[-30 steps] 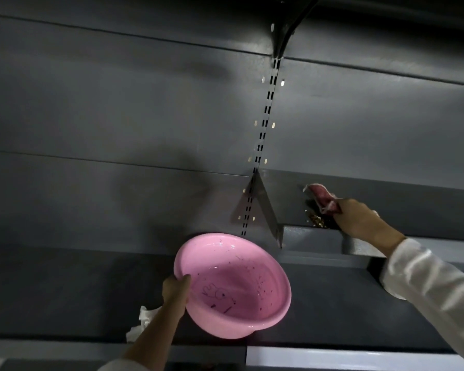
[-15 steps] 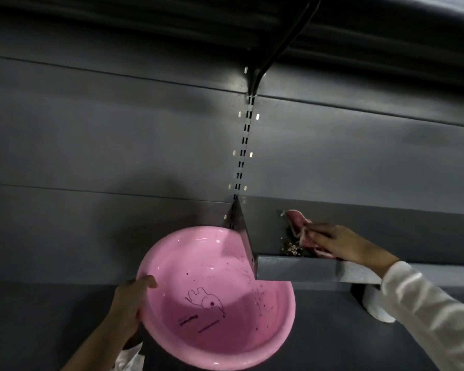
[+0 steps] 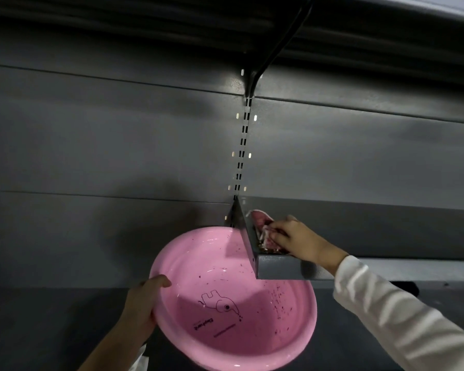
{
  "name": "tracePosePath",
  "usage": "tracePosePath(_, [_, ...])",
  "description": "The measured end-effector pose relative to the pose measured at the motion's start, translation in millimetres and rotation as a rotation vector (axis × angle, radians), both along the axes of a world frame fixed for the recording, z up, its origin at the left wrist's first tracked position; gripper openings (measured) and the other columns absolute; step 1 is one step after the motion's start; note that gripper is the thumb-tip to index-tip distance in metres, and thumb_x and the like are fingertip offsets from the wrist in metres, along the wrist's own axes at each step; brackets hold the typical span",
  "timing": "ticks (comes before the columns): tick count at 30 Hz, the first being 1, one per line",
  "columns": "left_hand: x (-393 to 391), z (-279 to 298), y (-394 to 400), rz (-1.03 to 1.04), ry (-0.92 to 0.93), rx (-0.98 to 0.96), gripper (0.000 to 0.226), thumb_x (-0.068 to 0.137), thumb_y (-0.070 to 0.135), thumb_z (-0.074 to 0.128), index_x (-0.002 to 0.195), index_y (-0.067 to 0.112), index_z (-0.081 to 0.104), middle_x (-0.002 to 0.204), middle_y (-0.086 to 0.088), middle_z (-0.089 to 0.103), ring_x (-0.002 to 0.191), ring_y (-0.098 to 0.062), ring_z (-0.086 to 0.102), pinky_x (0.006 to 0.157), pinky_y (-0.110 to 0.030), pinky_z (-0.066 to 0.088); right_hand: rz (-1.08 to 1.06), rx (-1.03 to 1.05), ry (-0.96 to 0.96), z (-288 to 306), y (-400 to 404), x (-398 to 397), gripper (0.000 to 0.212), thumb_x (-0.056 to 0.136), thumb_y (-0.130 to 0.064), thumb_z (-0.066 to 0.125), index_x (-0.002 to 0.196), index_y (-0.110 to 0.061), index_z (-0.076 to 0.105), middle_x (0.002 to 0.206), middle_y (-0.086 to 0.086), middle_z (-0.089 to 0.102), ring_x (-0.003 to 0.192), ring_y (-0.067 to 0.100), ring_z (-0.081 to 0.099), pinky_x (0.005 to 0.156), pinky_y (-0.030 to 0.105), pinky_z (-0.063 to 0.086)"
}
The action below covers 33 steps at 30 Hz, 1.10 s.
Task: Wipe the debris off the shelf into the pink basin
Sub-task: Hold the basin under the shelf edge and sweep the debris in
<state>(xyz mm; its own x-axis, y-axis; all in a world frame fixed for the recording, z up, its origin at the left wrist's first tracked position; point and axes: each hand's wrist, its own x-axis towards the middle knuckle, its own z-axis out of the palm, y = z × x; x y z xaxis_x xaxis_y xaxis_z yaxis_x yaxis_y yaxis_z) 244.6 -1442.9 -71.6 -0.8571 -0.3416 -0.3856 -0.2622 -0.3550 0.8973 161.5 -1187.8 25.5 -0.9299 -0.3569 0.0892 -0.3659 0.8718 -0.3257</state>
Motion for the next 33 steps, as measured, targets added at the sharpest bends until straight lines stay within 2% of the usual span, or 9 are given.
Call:
tracePosePath(2, [-1, 2, 4, -0.006, 0.013, 0.01, 0.046, 0.078, -0.002, 0.053, 0.124, -0.005, 0.048, 0.118, -0.03, 0.055, 0.104, -0.046, 0.053, 0.09, -0.051, 0.046, 0.03, -0.006, 0.003, 0, -13, 1, 0.033, 0.095, -0.02, 0.046, 0.125, -0.011, 0.057, 0.11, 0.019, 0.049, 0.111, 0.036, 0.053, 0.099, 0.028, 0.037])
tracePosePath(12, [-7, 12, 19, -0.039, 0.017, 0.018, 0.051, 0.078, 0.003, 0.054, 0.128, -0.001, 0.046, 0.125, -0.029, 0.05, 0.111, -0.046, 0.049, 0.098, -0.057, 0.041, 0.112, -0.062, 0.007, 0, -44, 5, 0.032, 0.092, -0.02, 0.051, 0.122, -0.011, 0.06, 0.118, 0.024, 0.052, 0.112, 0.035, 0.053, 0.101, 0.029, 0.038])
tracePosePath(15, [-8, 13, 20, -0.047, 0.012, 0.026, 0.05, 0.077, 0.002, 0.054, 0.127, -0.001, 0.046, 0.123, -0.029, 0.051, 0.109, -0.046, 0.051, 0.095, -0.056, 0.044, 0.113, -0.126, 0.047, 0, -50, 2, 0.03, 0.092, -0.019, 0.053, 0.119, -0.009, 0.061, 0.116, 0.022, 0.056, 0.108, 0.032, 0.056, 0.093, 0.026, 0.041])
tracePosePath(17, [-8, 14, 19, -0.046, 0.013, 0.027, 0.048, 0.078, 0.001, 0.054, 0.125, -0.003, 0.048, 0.121, -0.03, 0.053, 0.108, -0.047, 0.051, 0.094, -0.055, 0.044, 0.105, -0.179, 0.067, 2, -50, -2, 0.028, 0.091, -0.017, 0.054, 0.116, -0.006, 0.063, 0.113, 0.021, 0.061, 0.101, 0.028, 0.06, 0.082, 0.025, 0.042])
tracePosePath(20, [-9, 14, 18, -0.049, 0.014, 0.022, 0.047, 0.078, 0.002, 0.054, 0.124, -0.003, 0.049, 0.121, -0.03, 0.054, 0.108, -0.047, 0.052, 0.095, -0.055, 0.044, 0.116, -0.215, 0.078, 4, -45, -6, 0.026, 0.091, -0.014, 0.055, 0.113, -0.005, 0.064, 0.108, 0.02, 0.066, 0.085, 0.015, 0.054, 0.072, 0.017, 0.034])
tracePosePath(24, [-10, 13, 18, -0.043, 0.018, 0.021, 0.047, 0.078, 0.001, 0.055, 0.124, -0.003, 0.049, 0.12, -0.03, 0.054, 0.107, -0.047, 0.052, 0.094, -0.055, 0.044, 0.074, -0.264, 0.12, 10, -26, -12, 0.024, 0.09, -0.015, 0.056, 0.107, -0.003, 0.066, 0.104, 0.021, 0.067, 0.091, 0.028, 0.061, 0.069, 0.016, 0.033])
tracePosePath(27, [-10, 12, 18, -0.043, 0.018, 0.03, 0.046, 0.078, 0.001, 0.054, 0.123, -0.003, 0.049, 0.119, -0.029, 0.054, 0.106, -0.046, 0.052, 0.093, -0.053, 0.045, -0.004, -0.279, 0.135, 11, 7, -15, 0.01, 0.088, -0.014, 0.058, 0.093, -0.009, 0.066, 0.102, 0.024, 0.065, 0.079, 0.019, 0.057, 0.062, 0.013, 0.035])
tracePosePath(29, [-11, 11, 18, -0.04, 0.018, 0.04, 0.045, 0.078, 0.001, 0.054, 0.123, -0.003, 0.049, 0.119, -0.03, 0.054, 0.106, -0.046, 0.052, 0.09, -0.05, 0.046, -0.057, -0.22, 0.08, 4, 28, -17, 0.003, 0.088, -0.016, 0.059, 0.089, -0.014, 0.057, 0.099, 0.021, 0.061, 0.082, 0.015, 0.052, 0.066, 0.017, 0.036])
tracePosePath(33, [-12, 10, 18, -0.042, 0.018, 0.05, 0.047, 0.078, 0.001, 0.055, 0.125, -0.003, 0.048, 0.12, -0.029, 0.053, 0.106, -0.045, 0.052, 0.091, -0.05, 0.045, -0.065, -0.087, 0.002, -9, 33, -23, 0.026, 0.091, -0.022, 0.054, 0.11, -0.004, 0.052, 0.111, 0.017, 0.054, 0.1, 0.022, 0.051, 0.08, 0.02, 0.032])
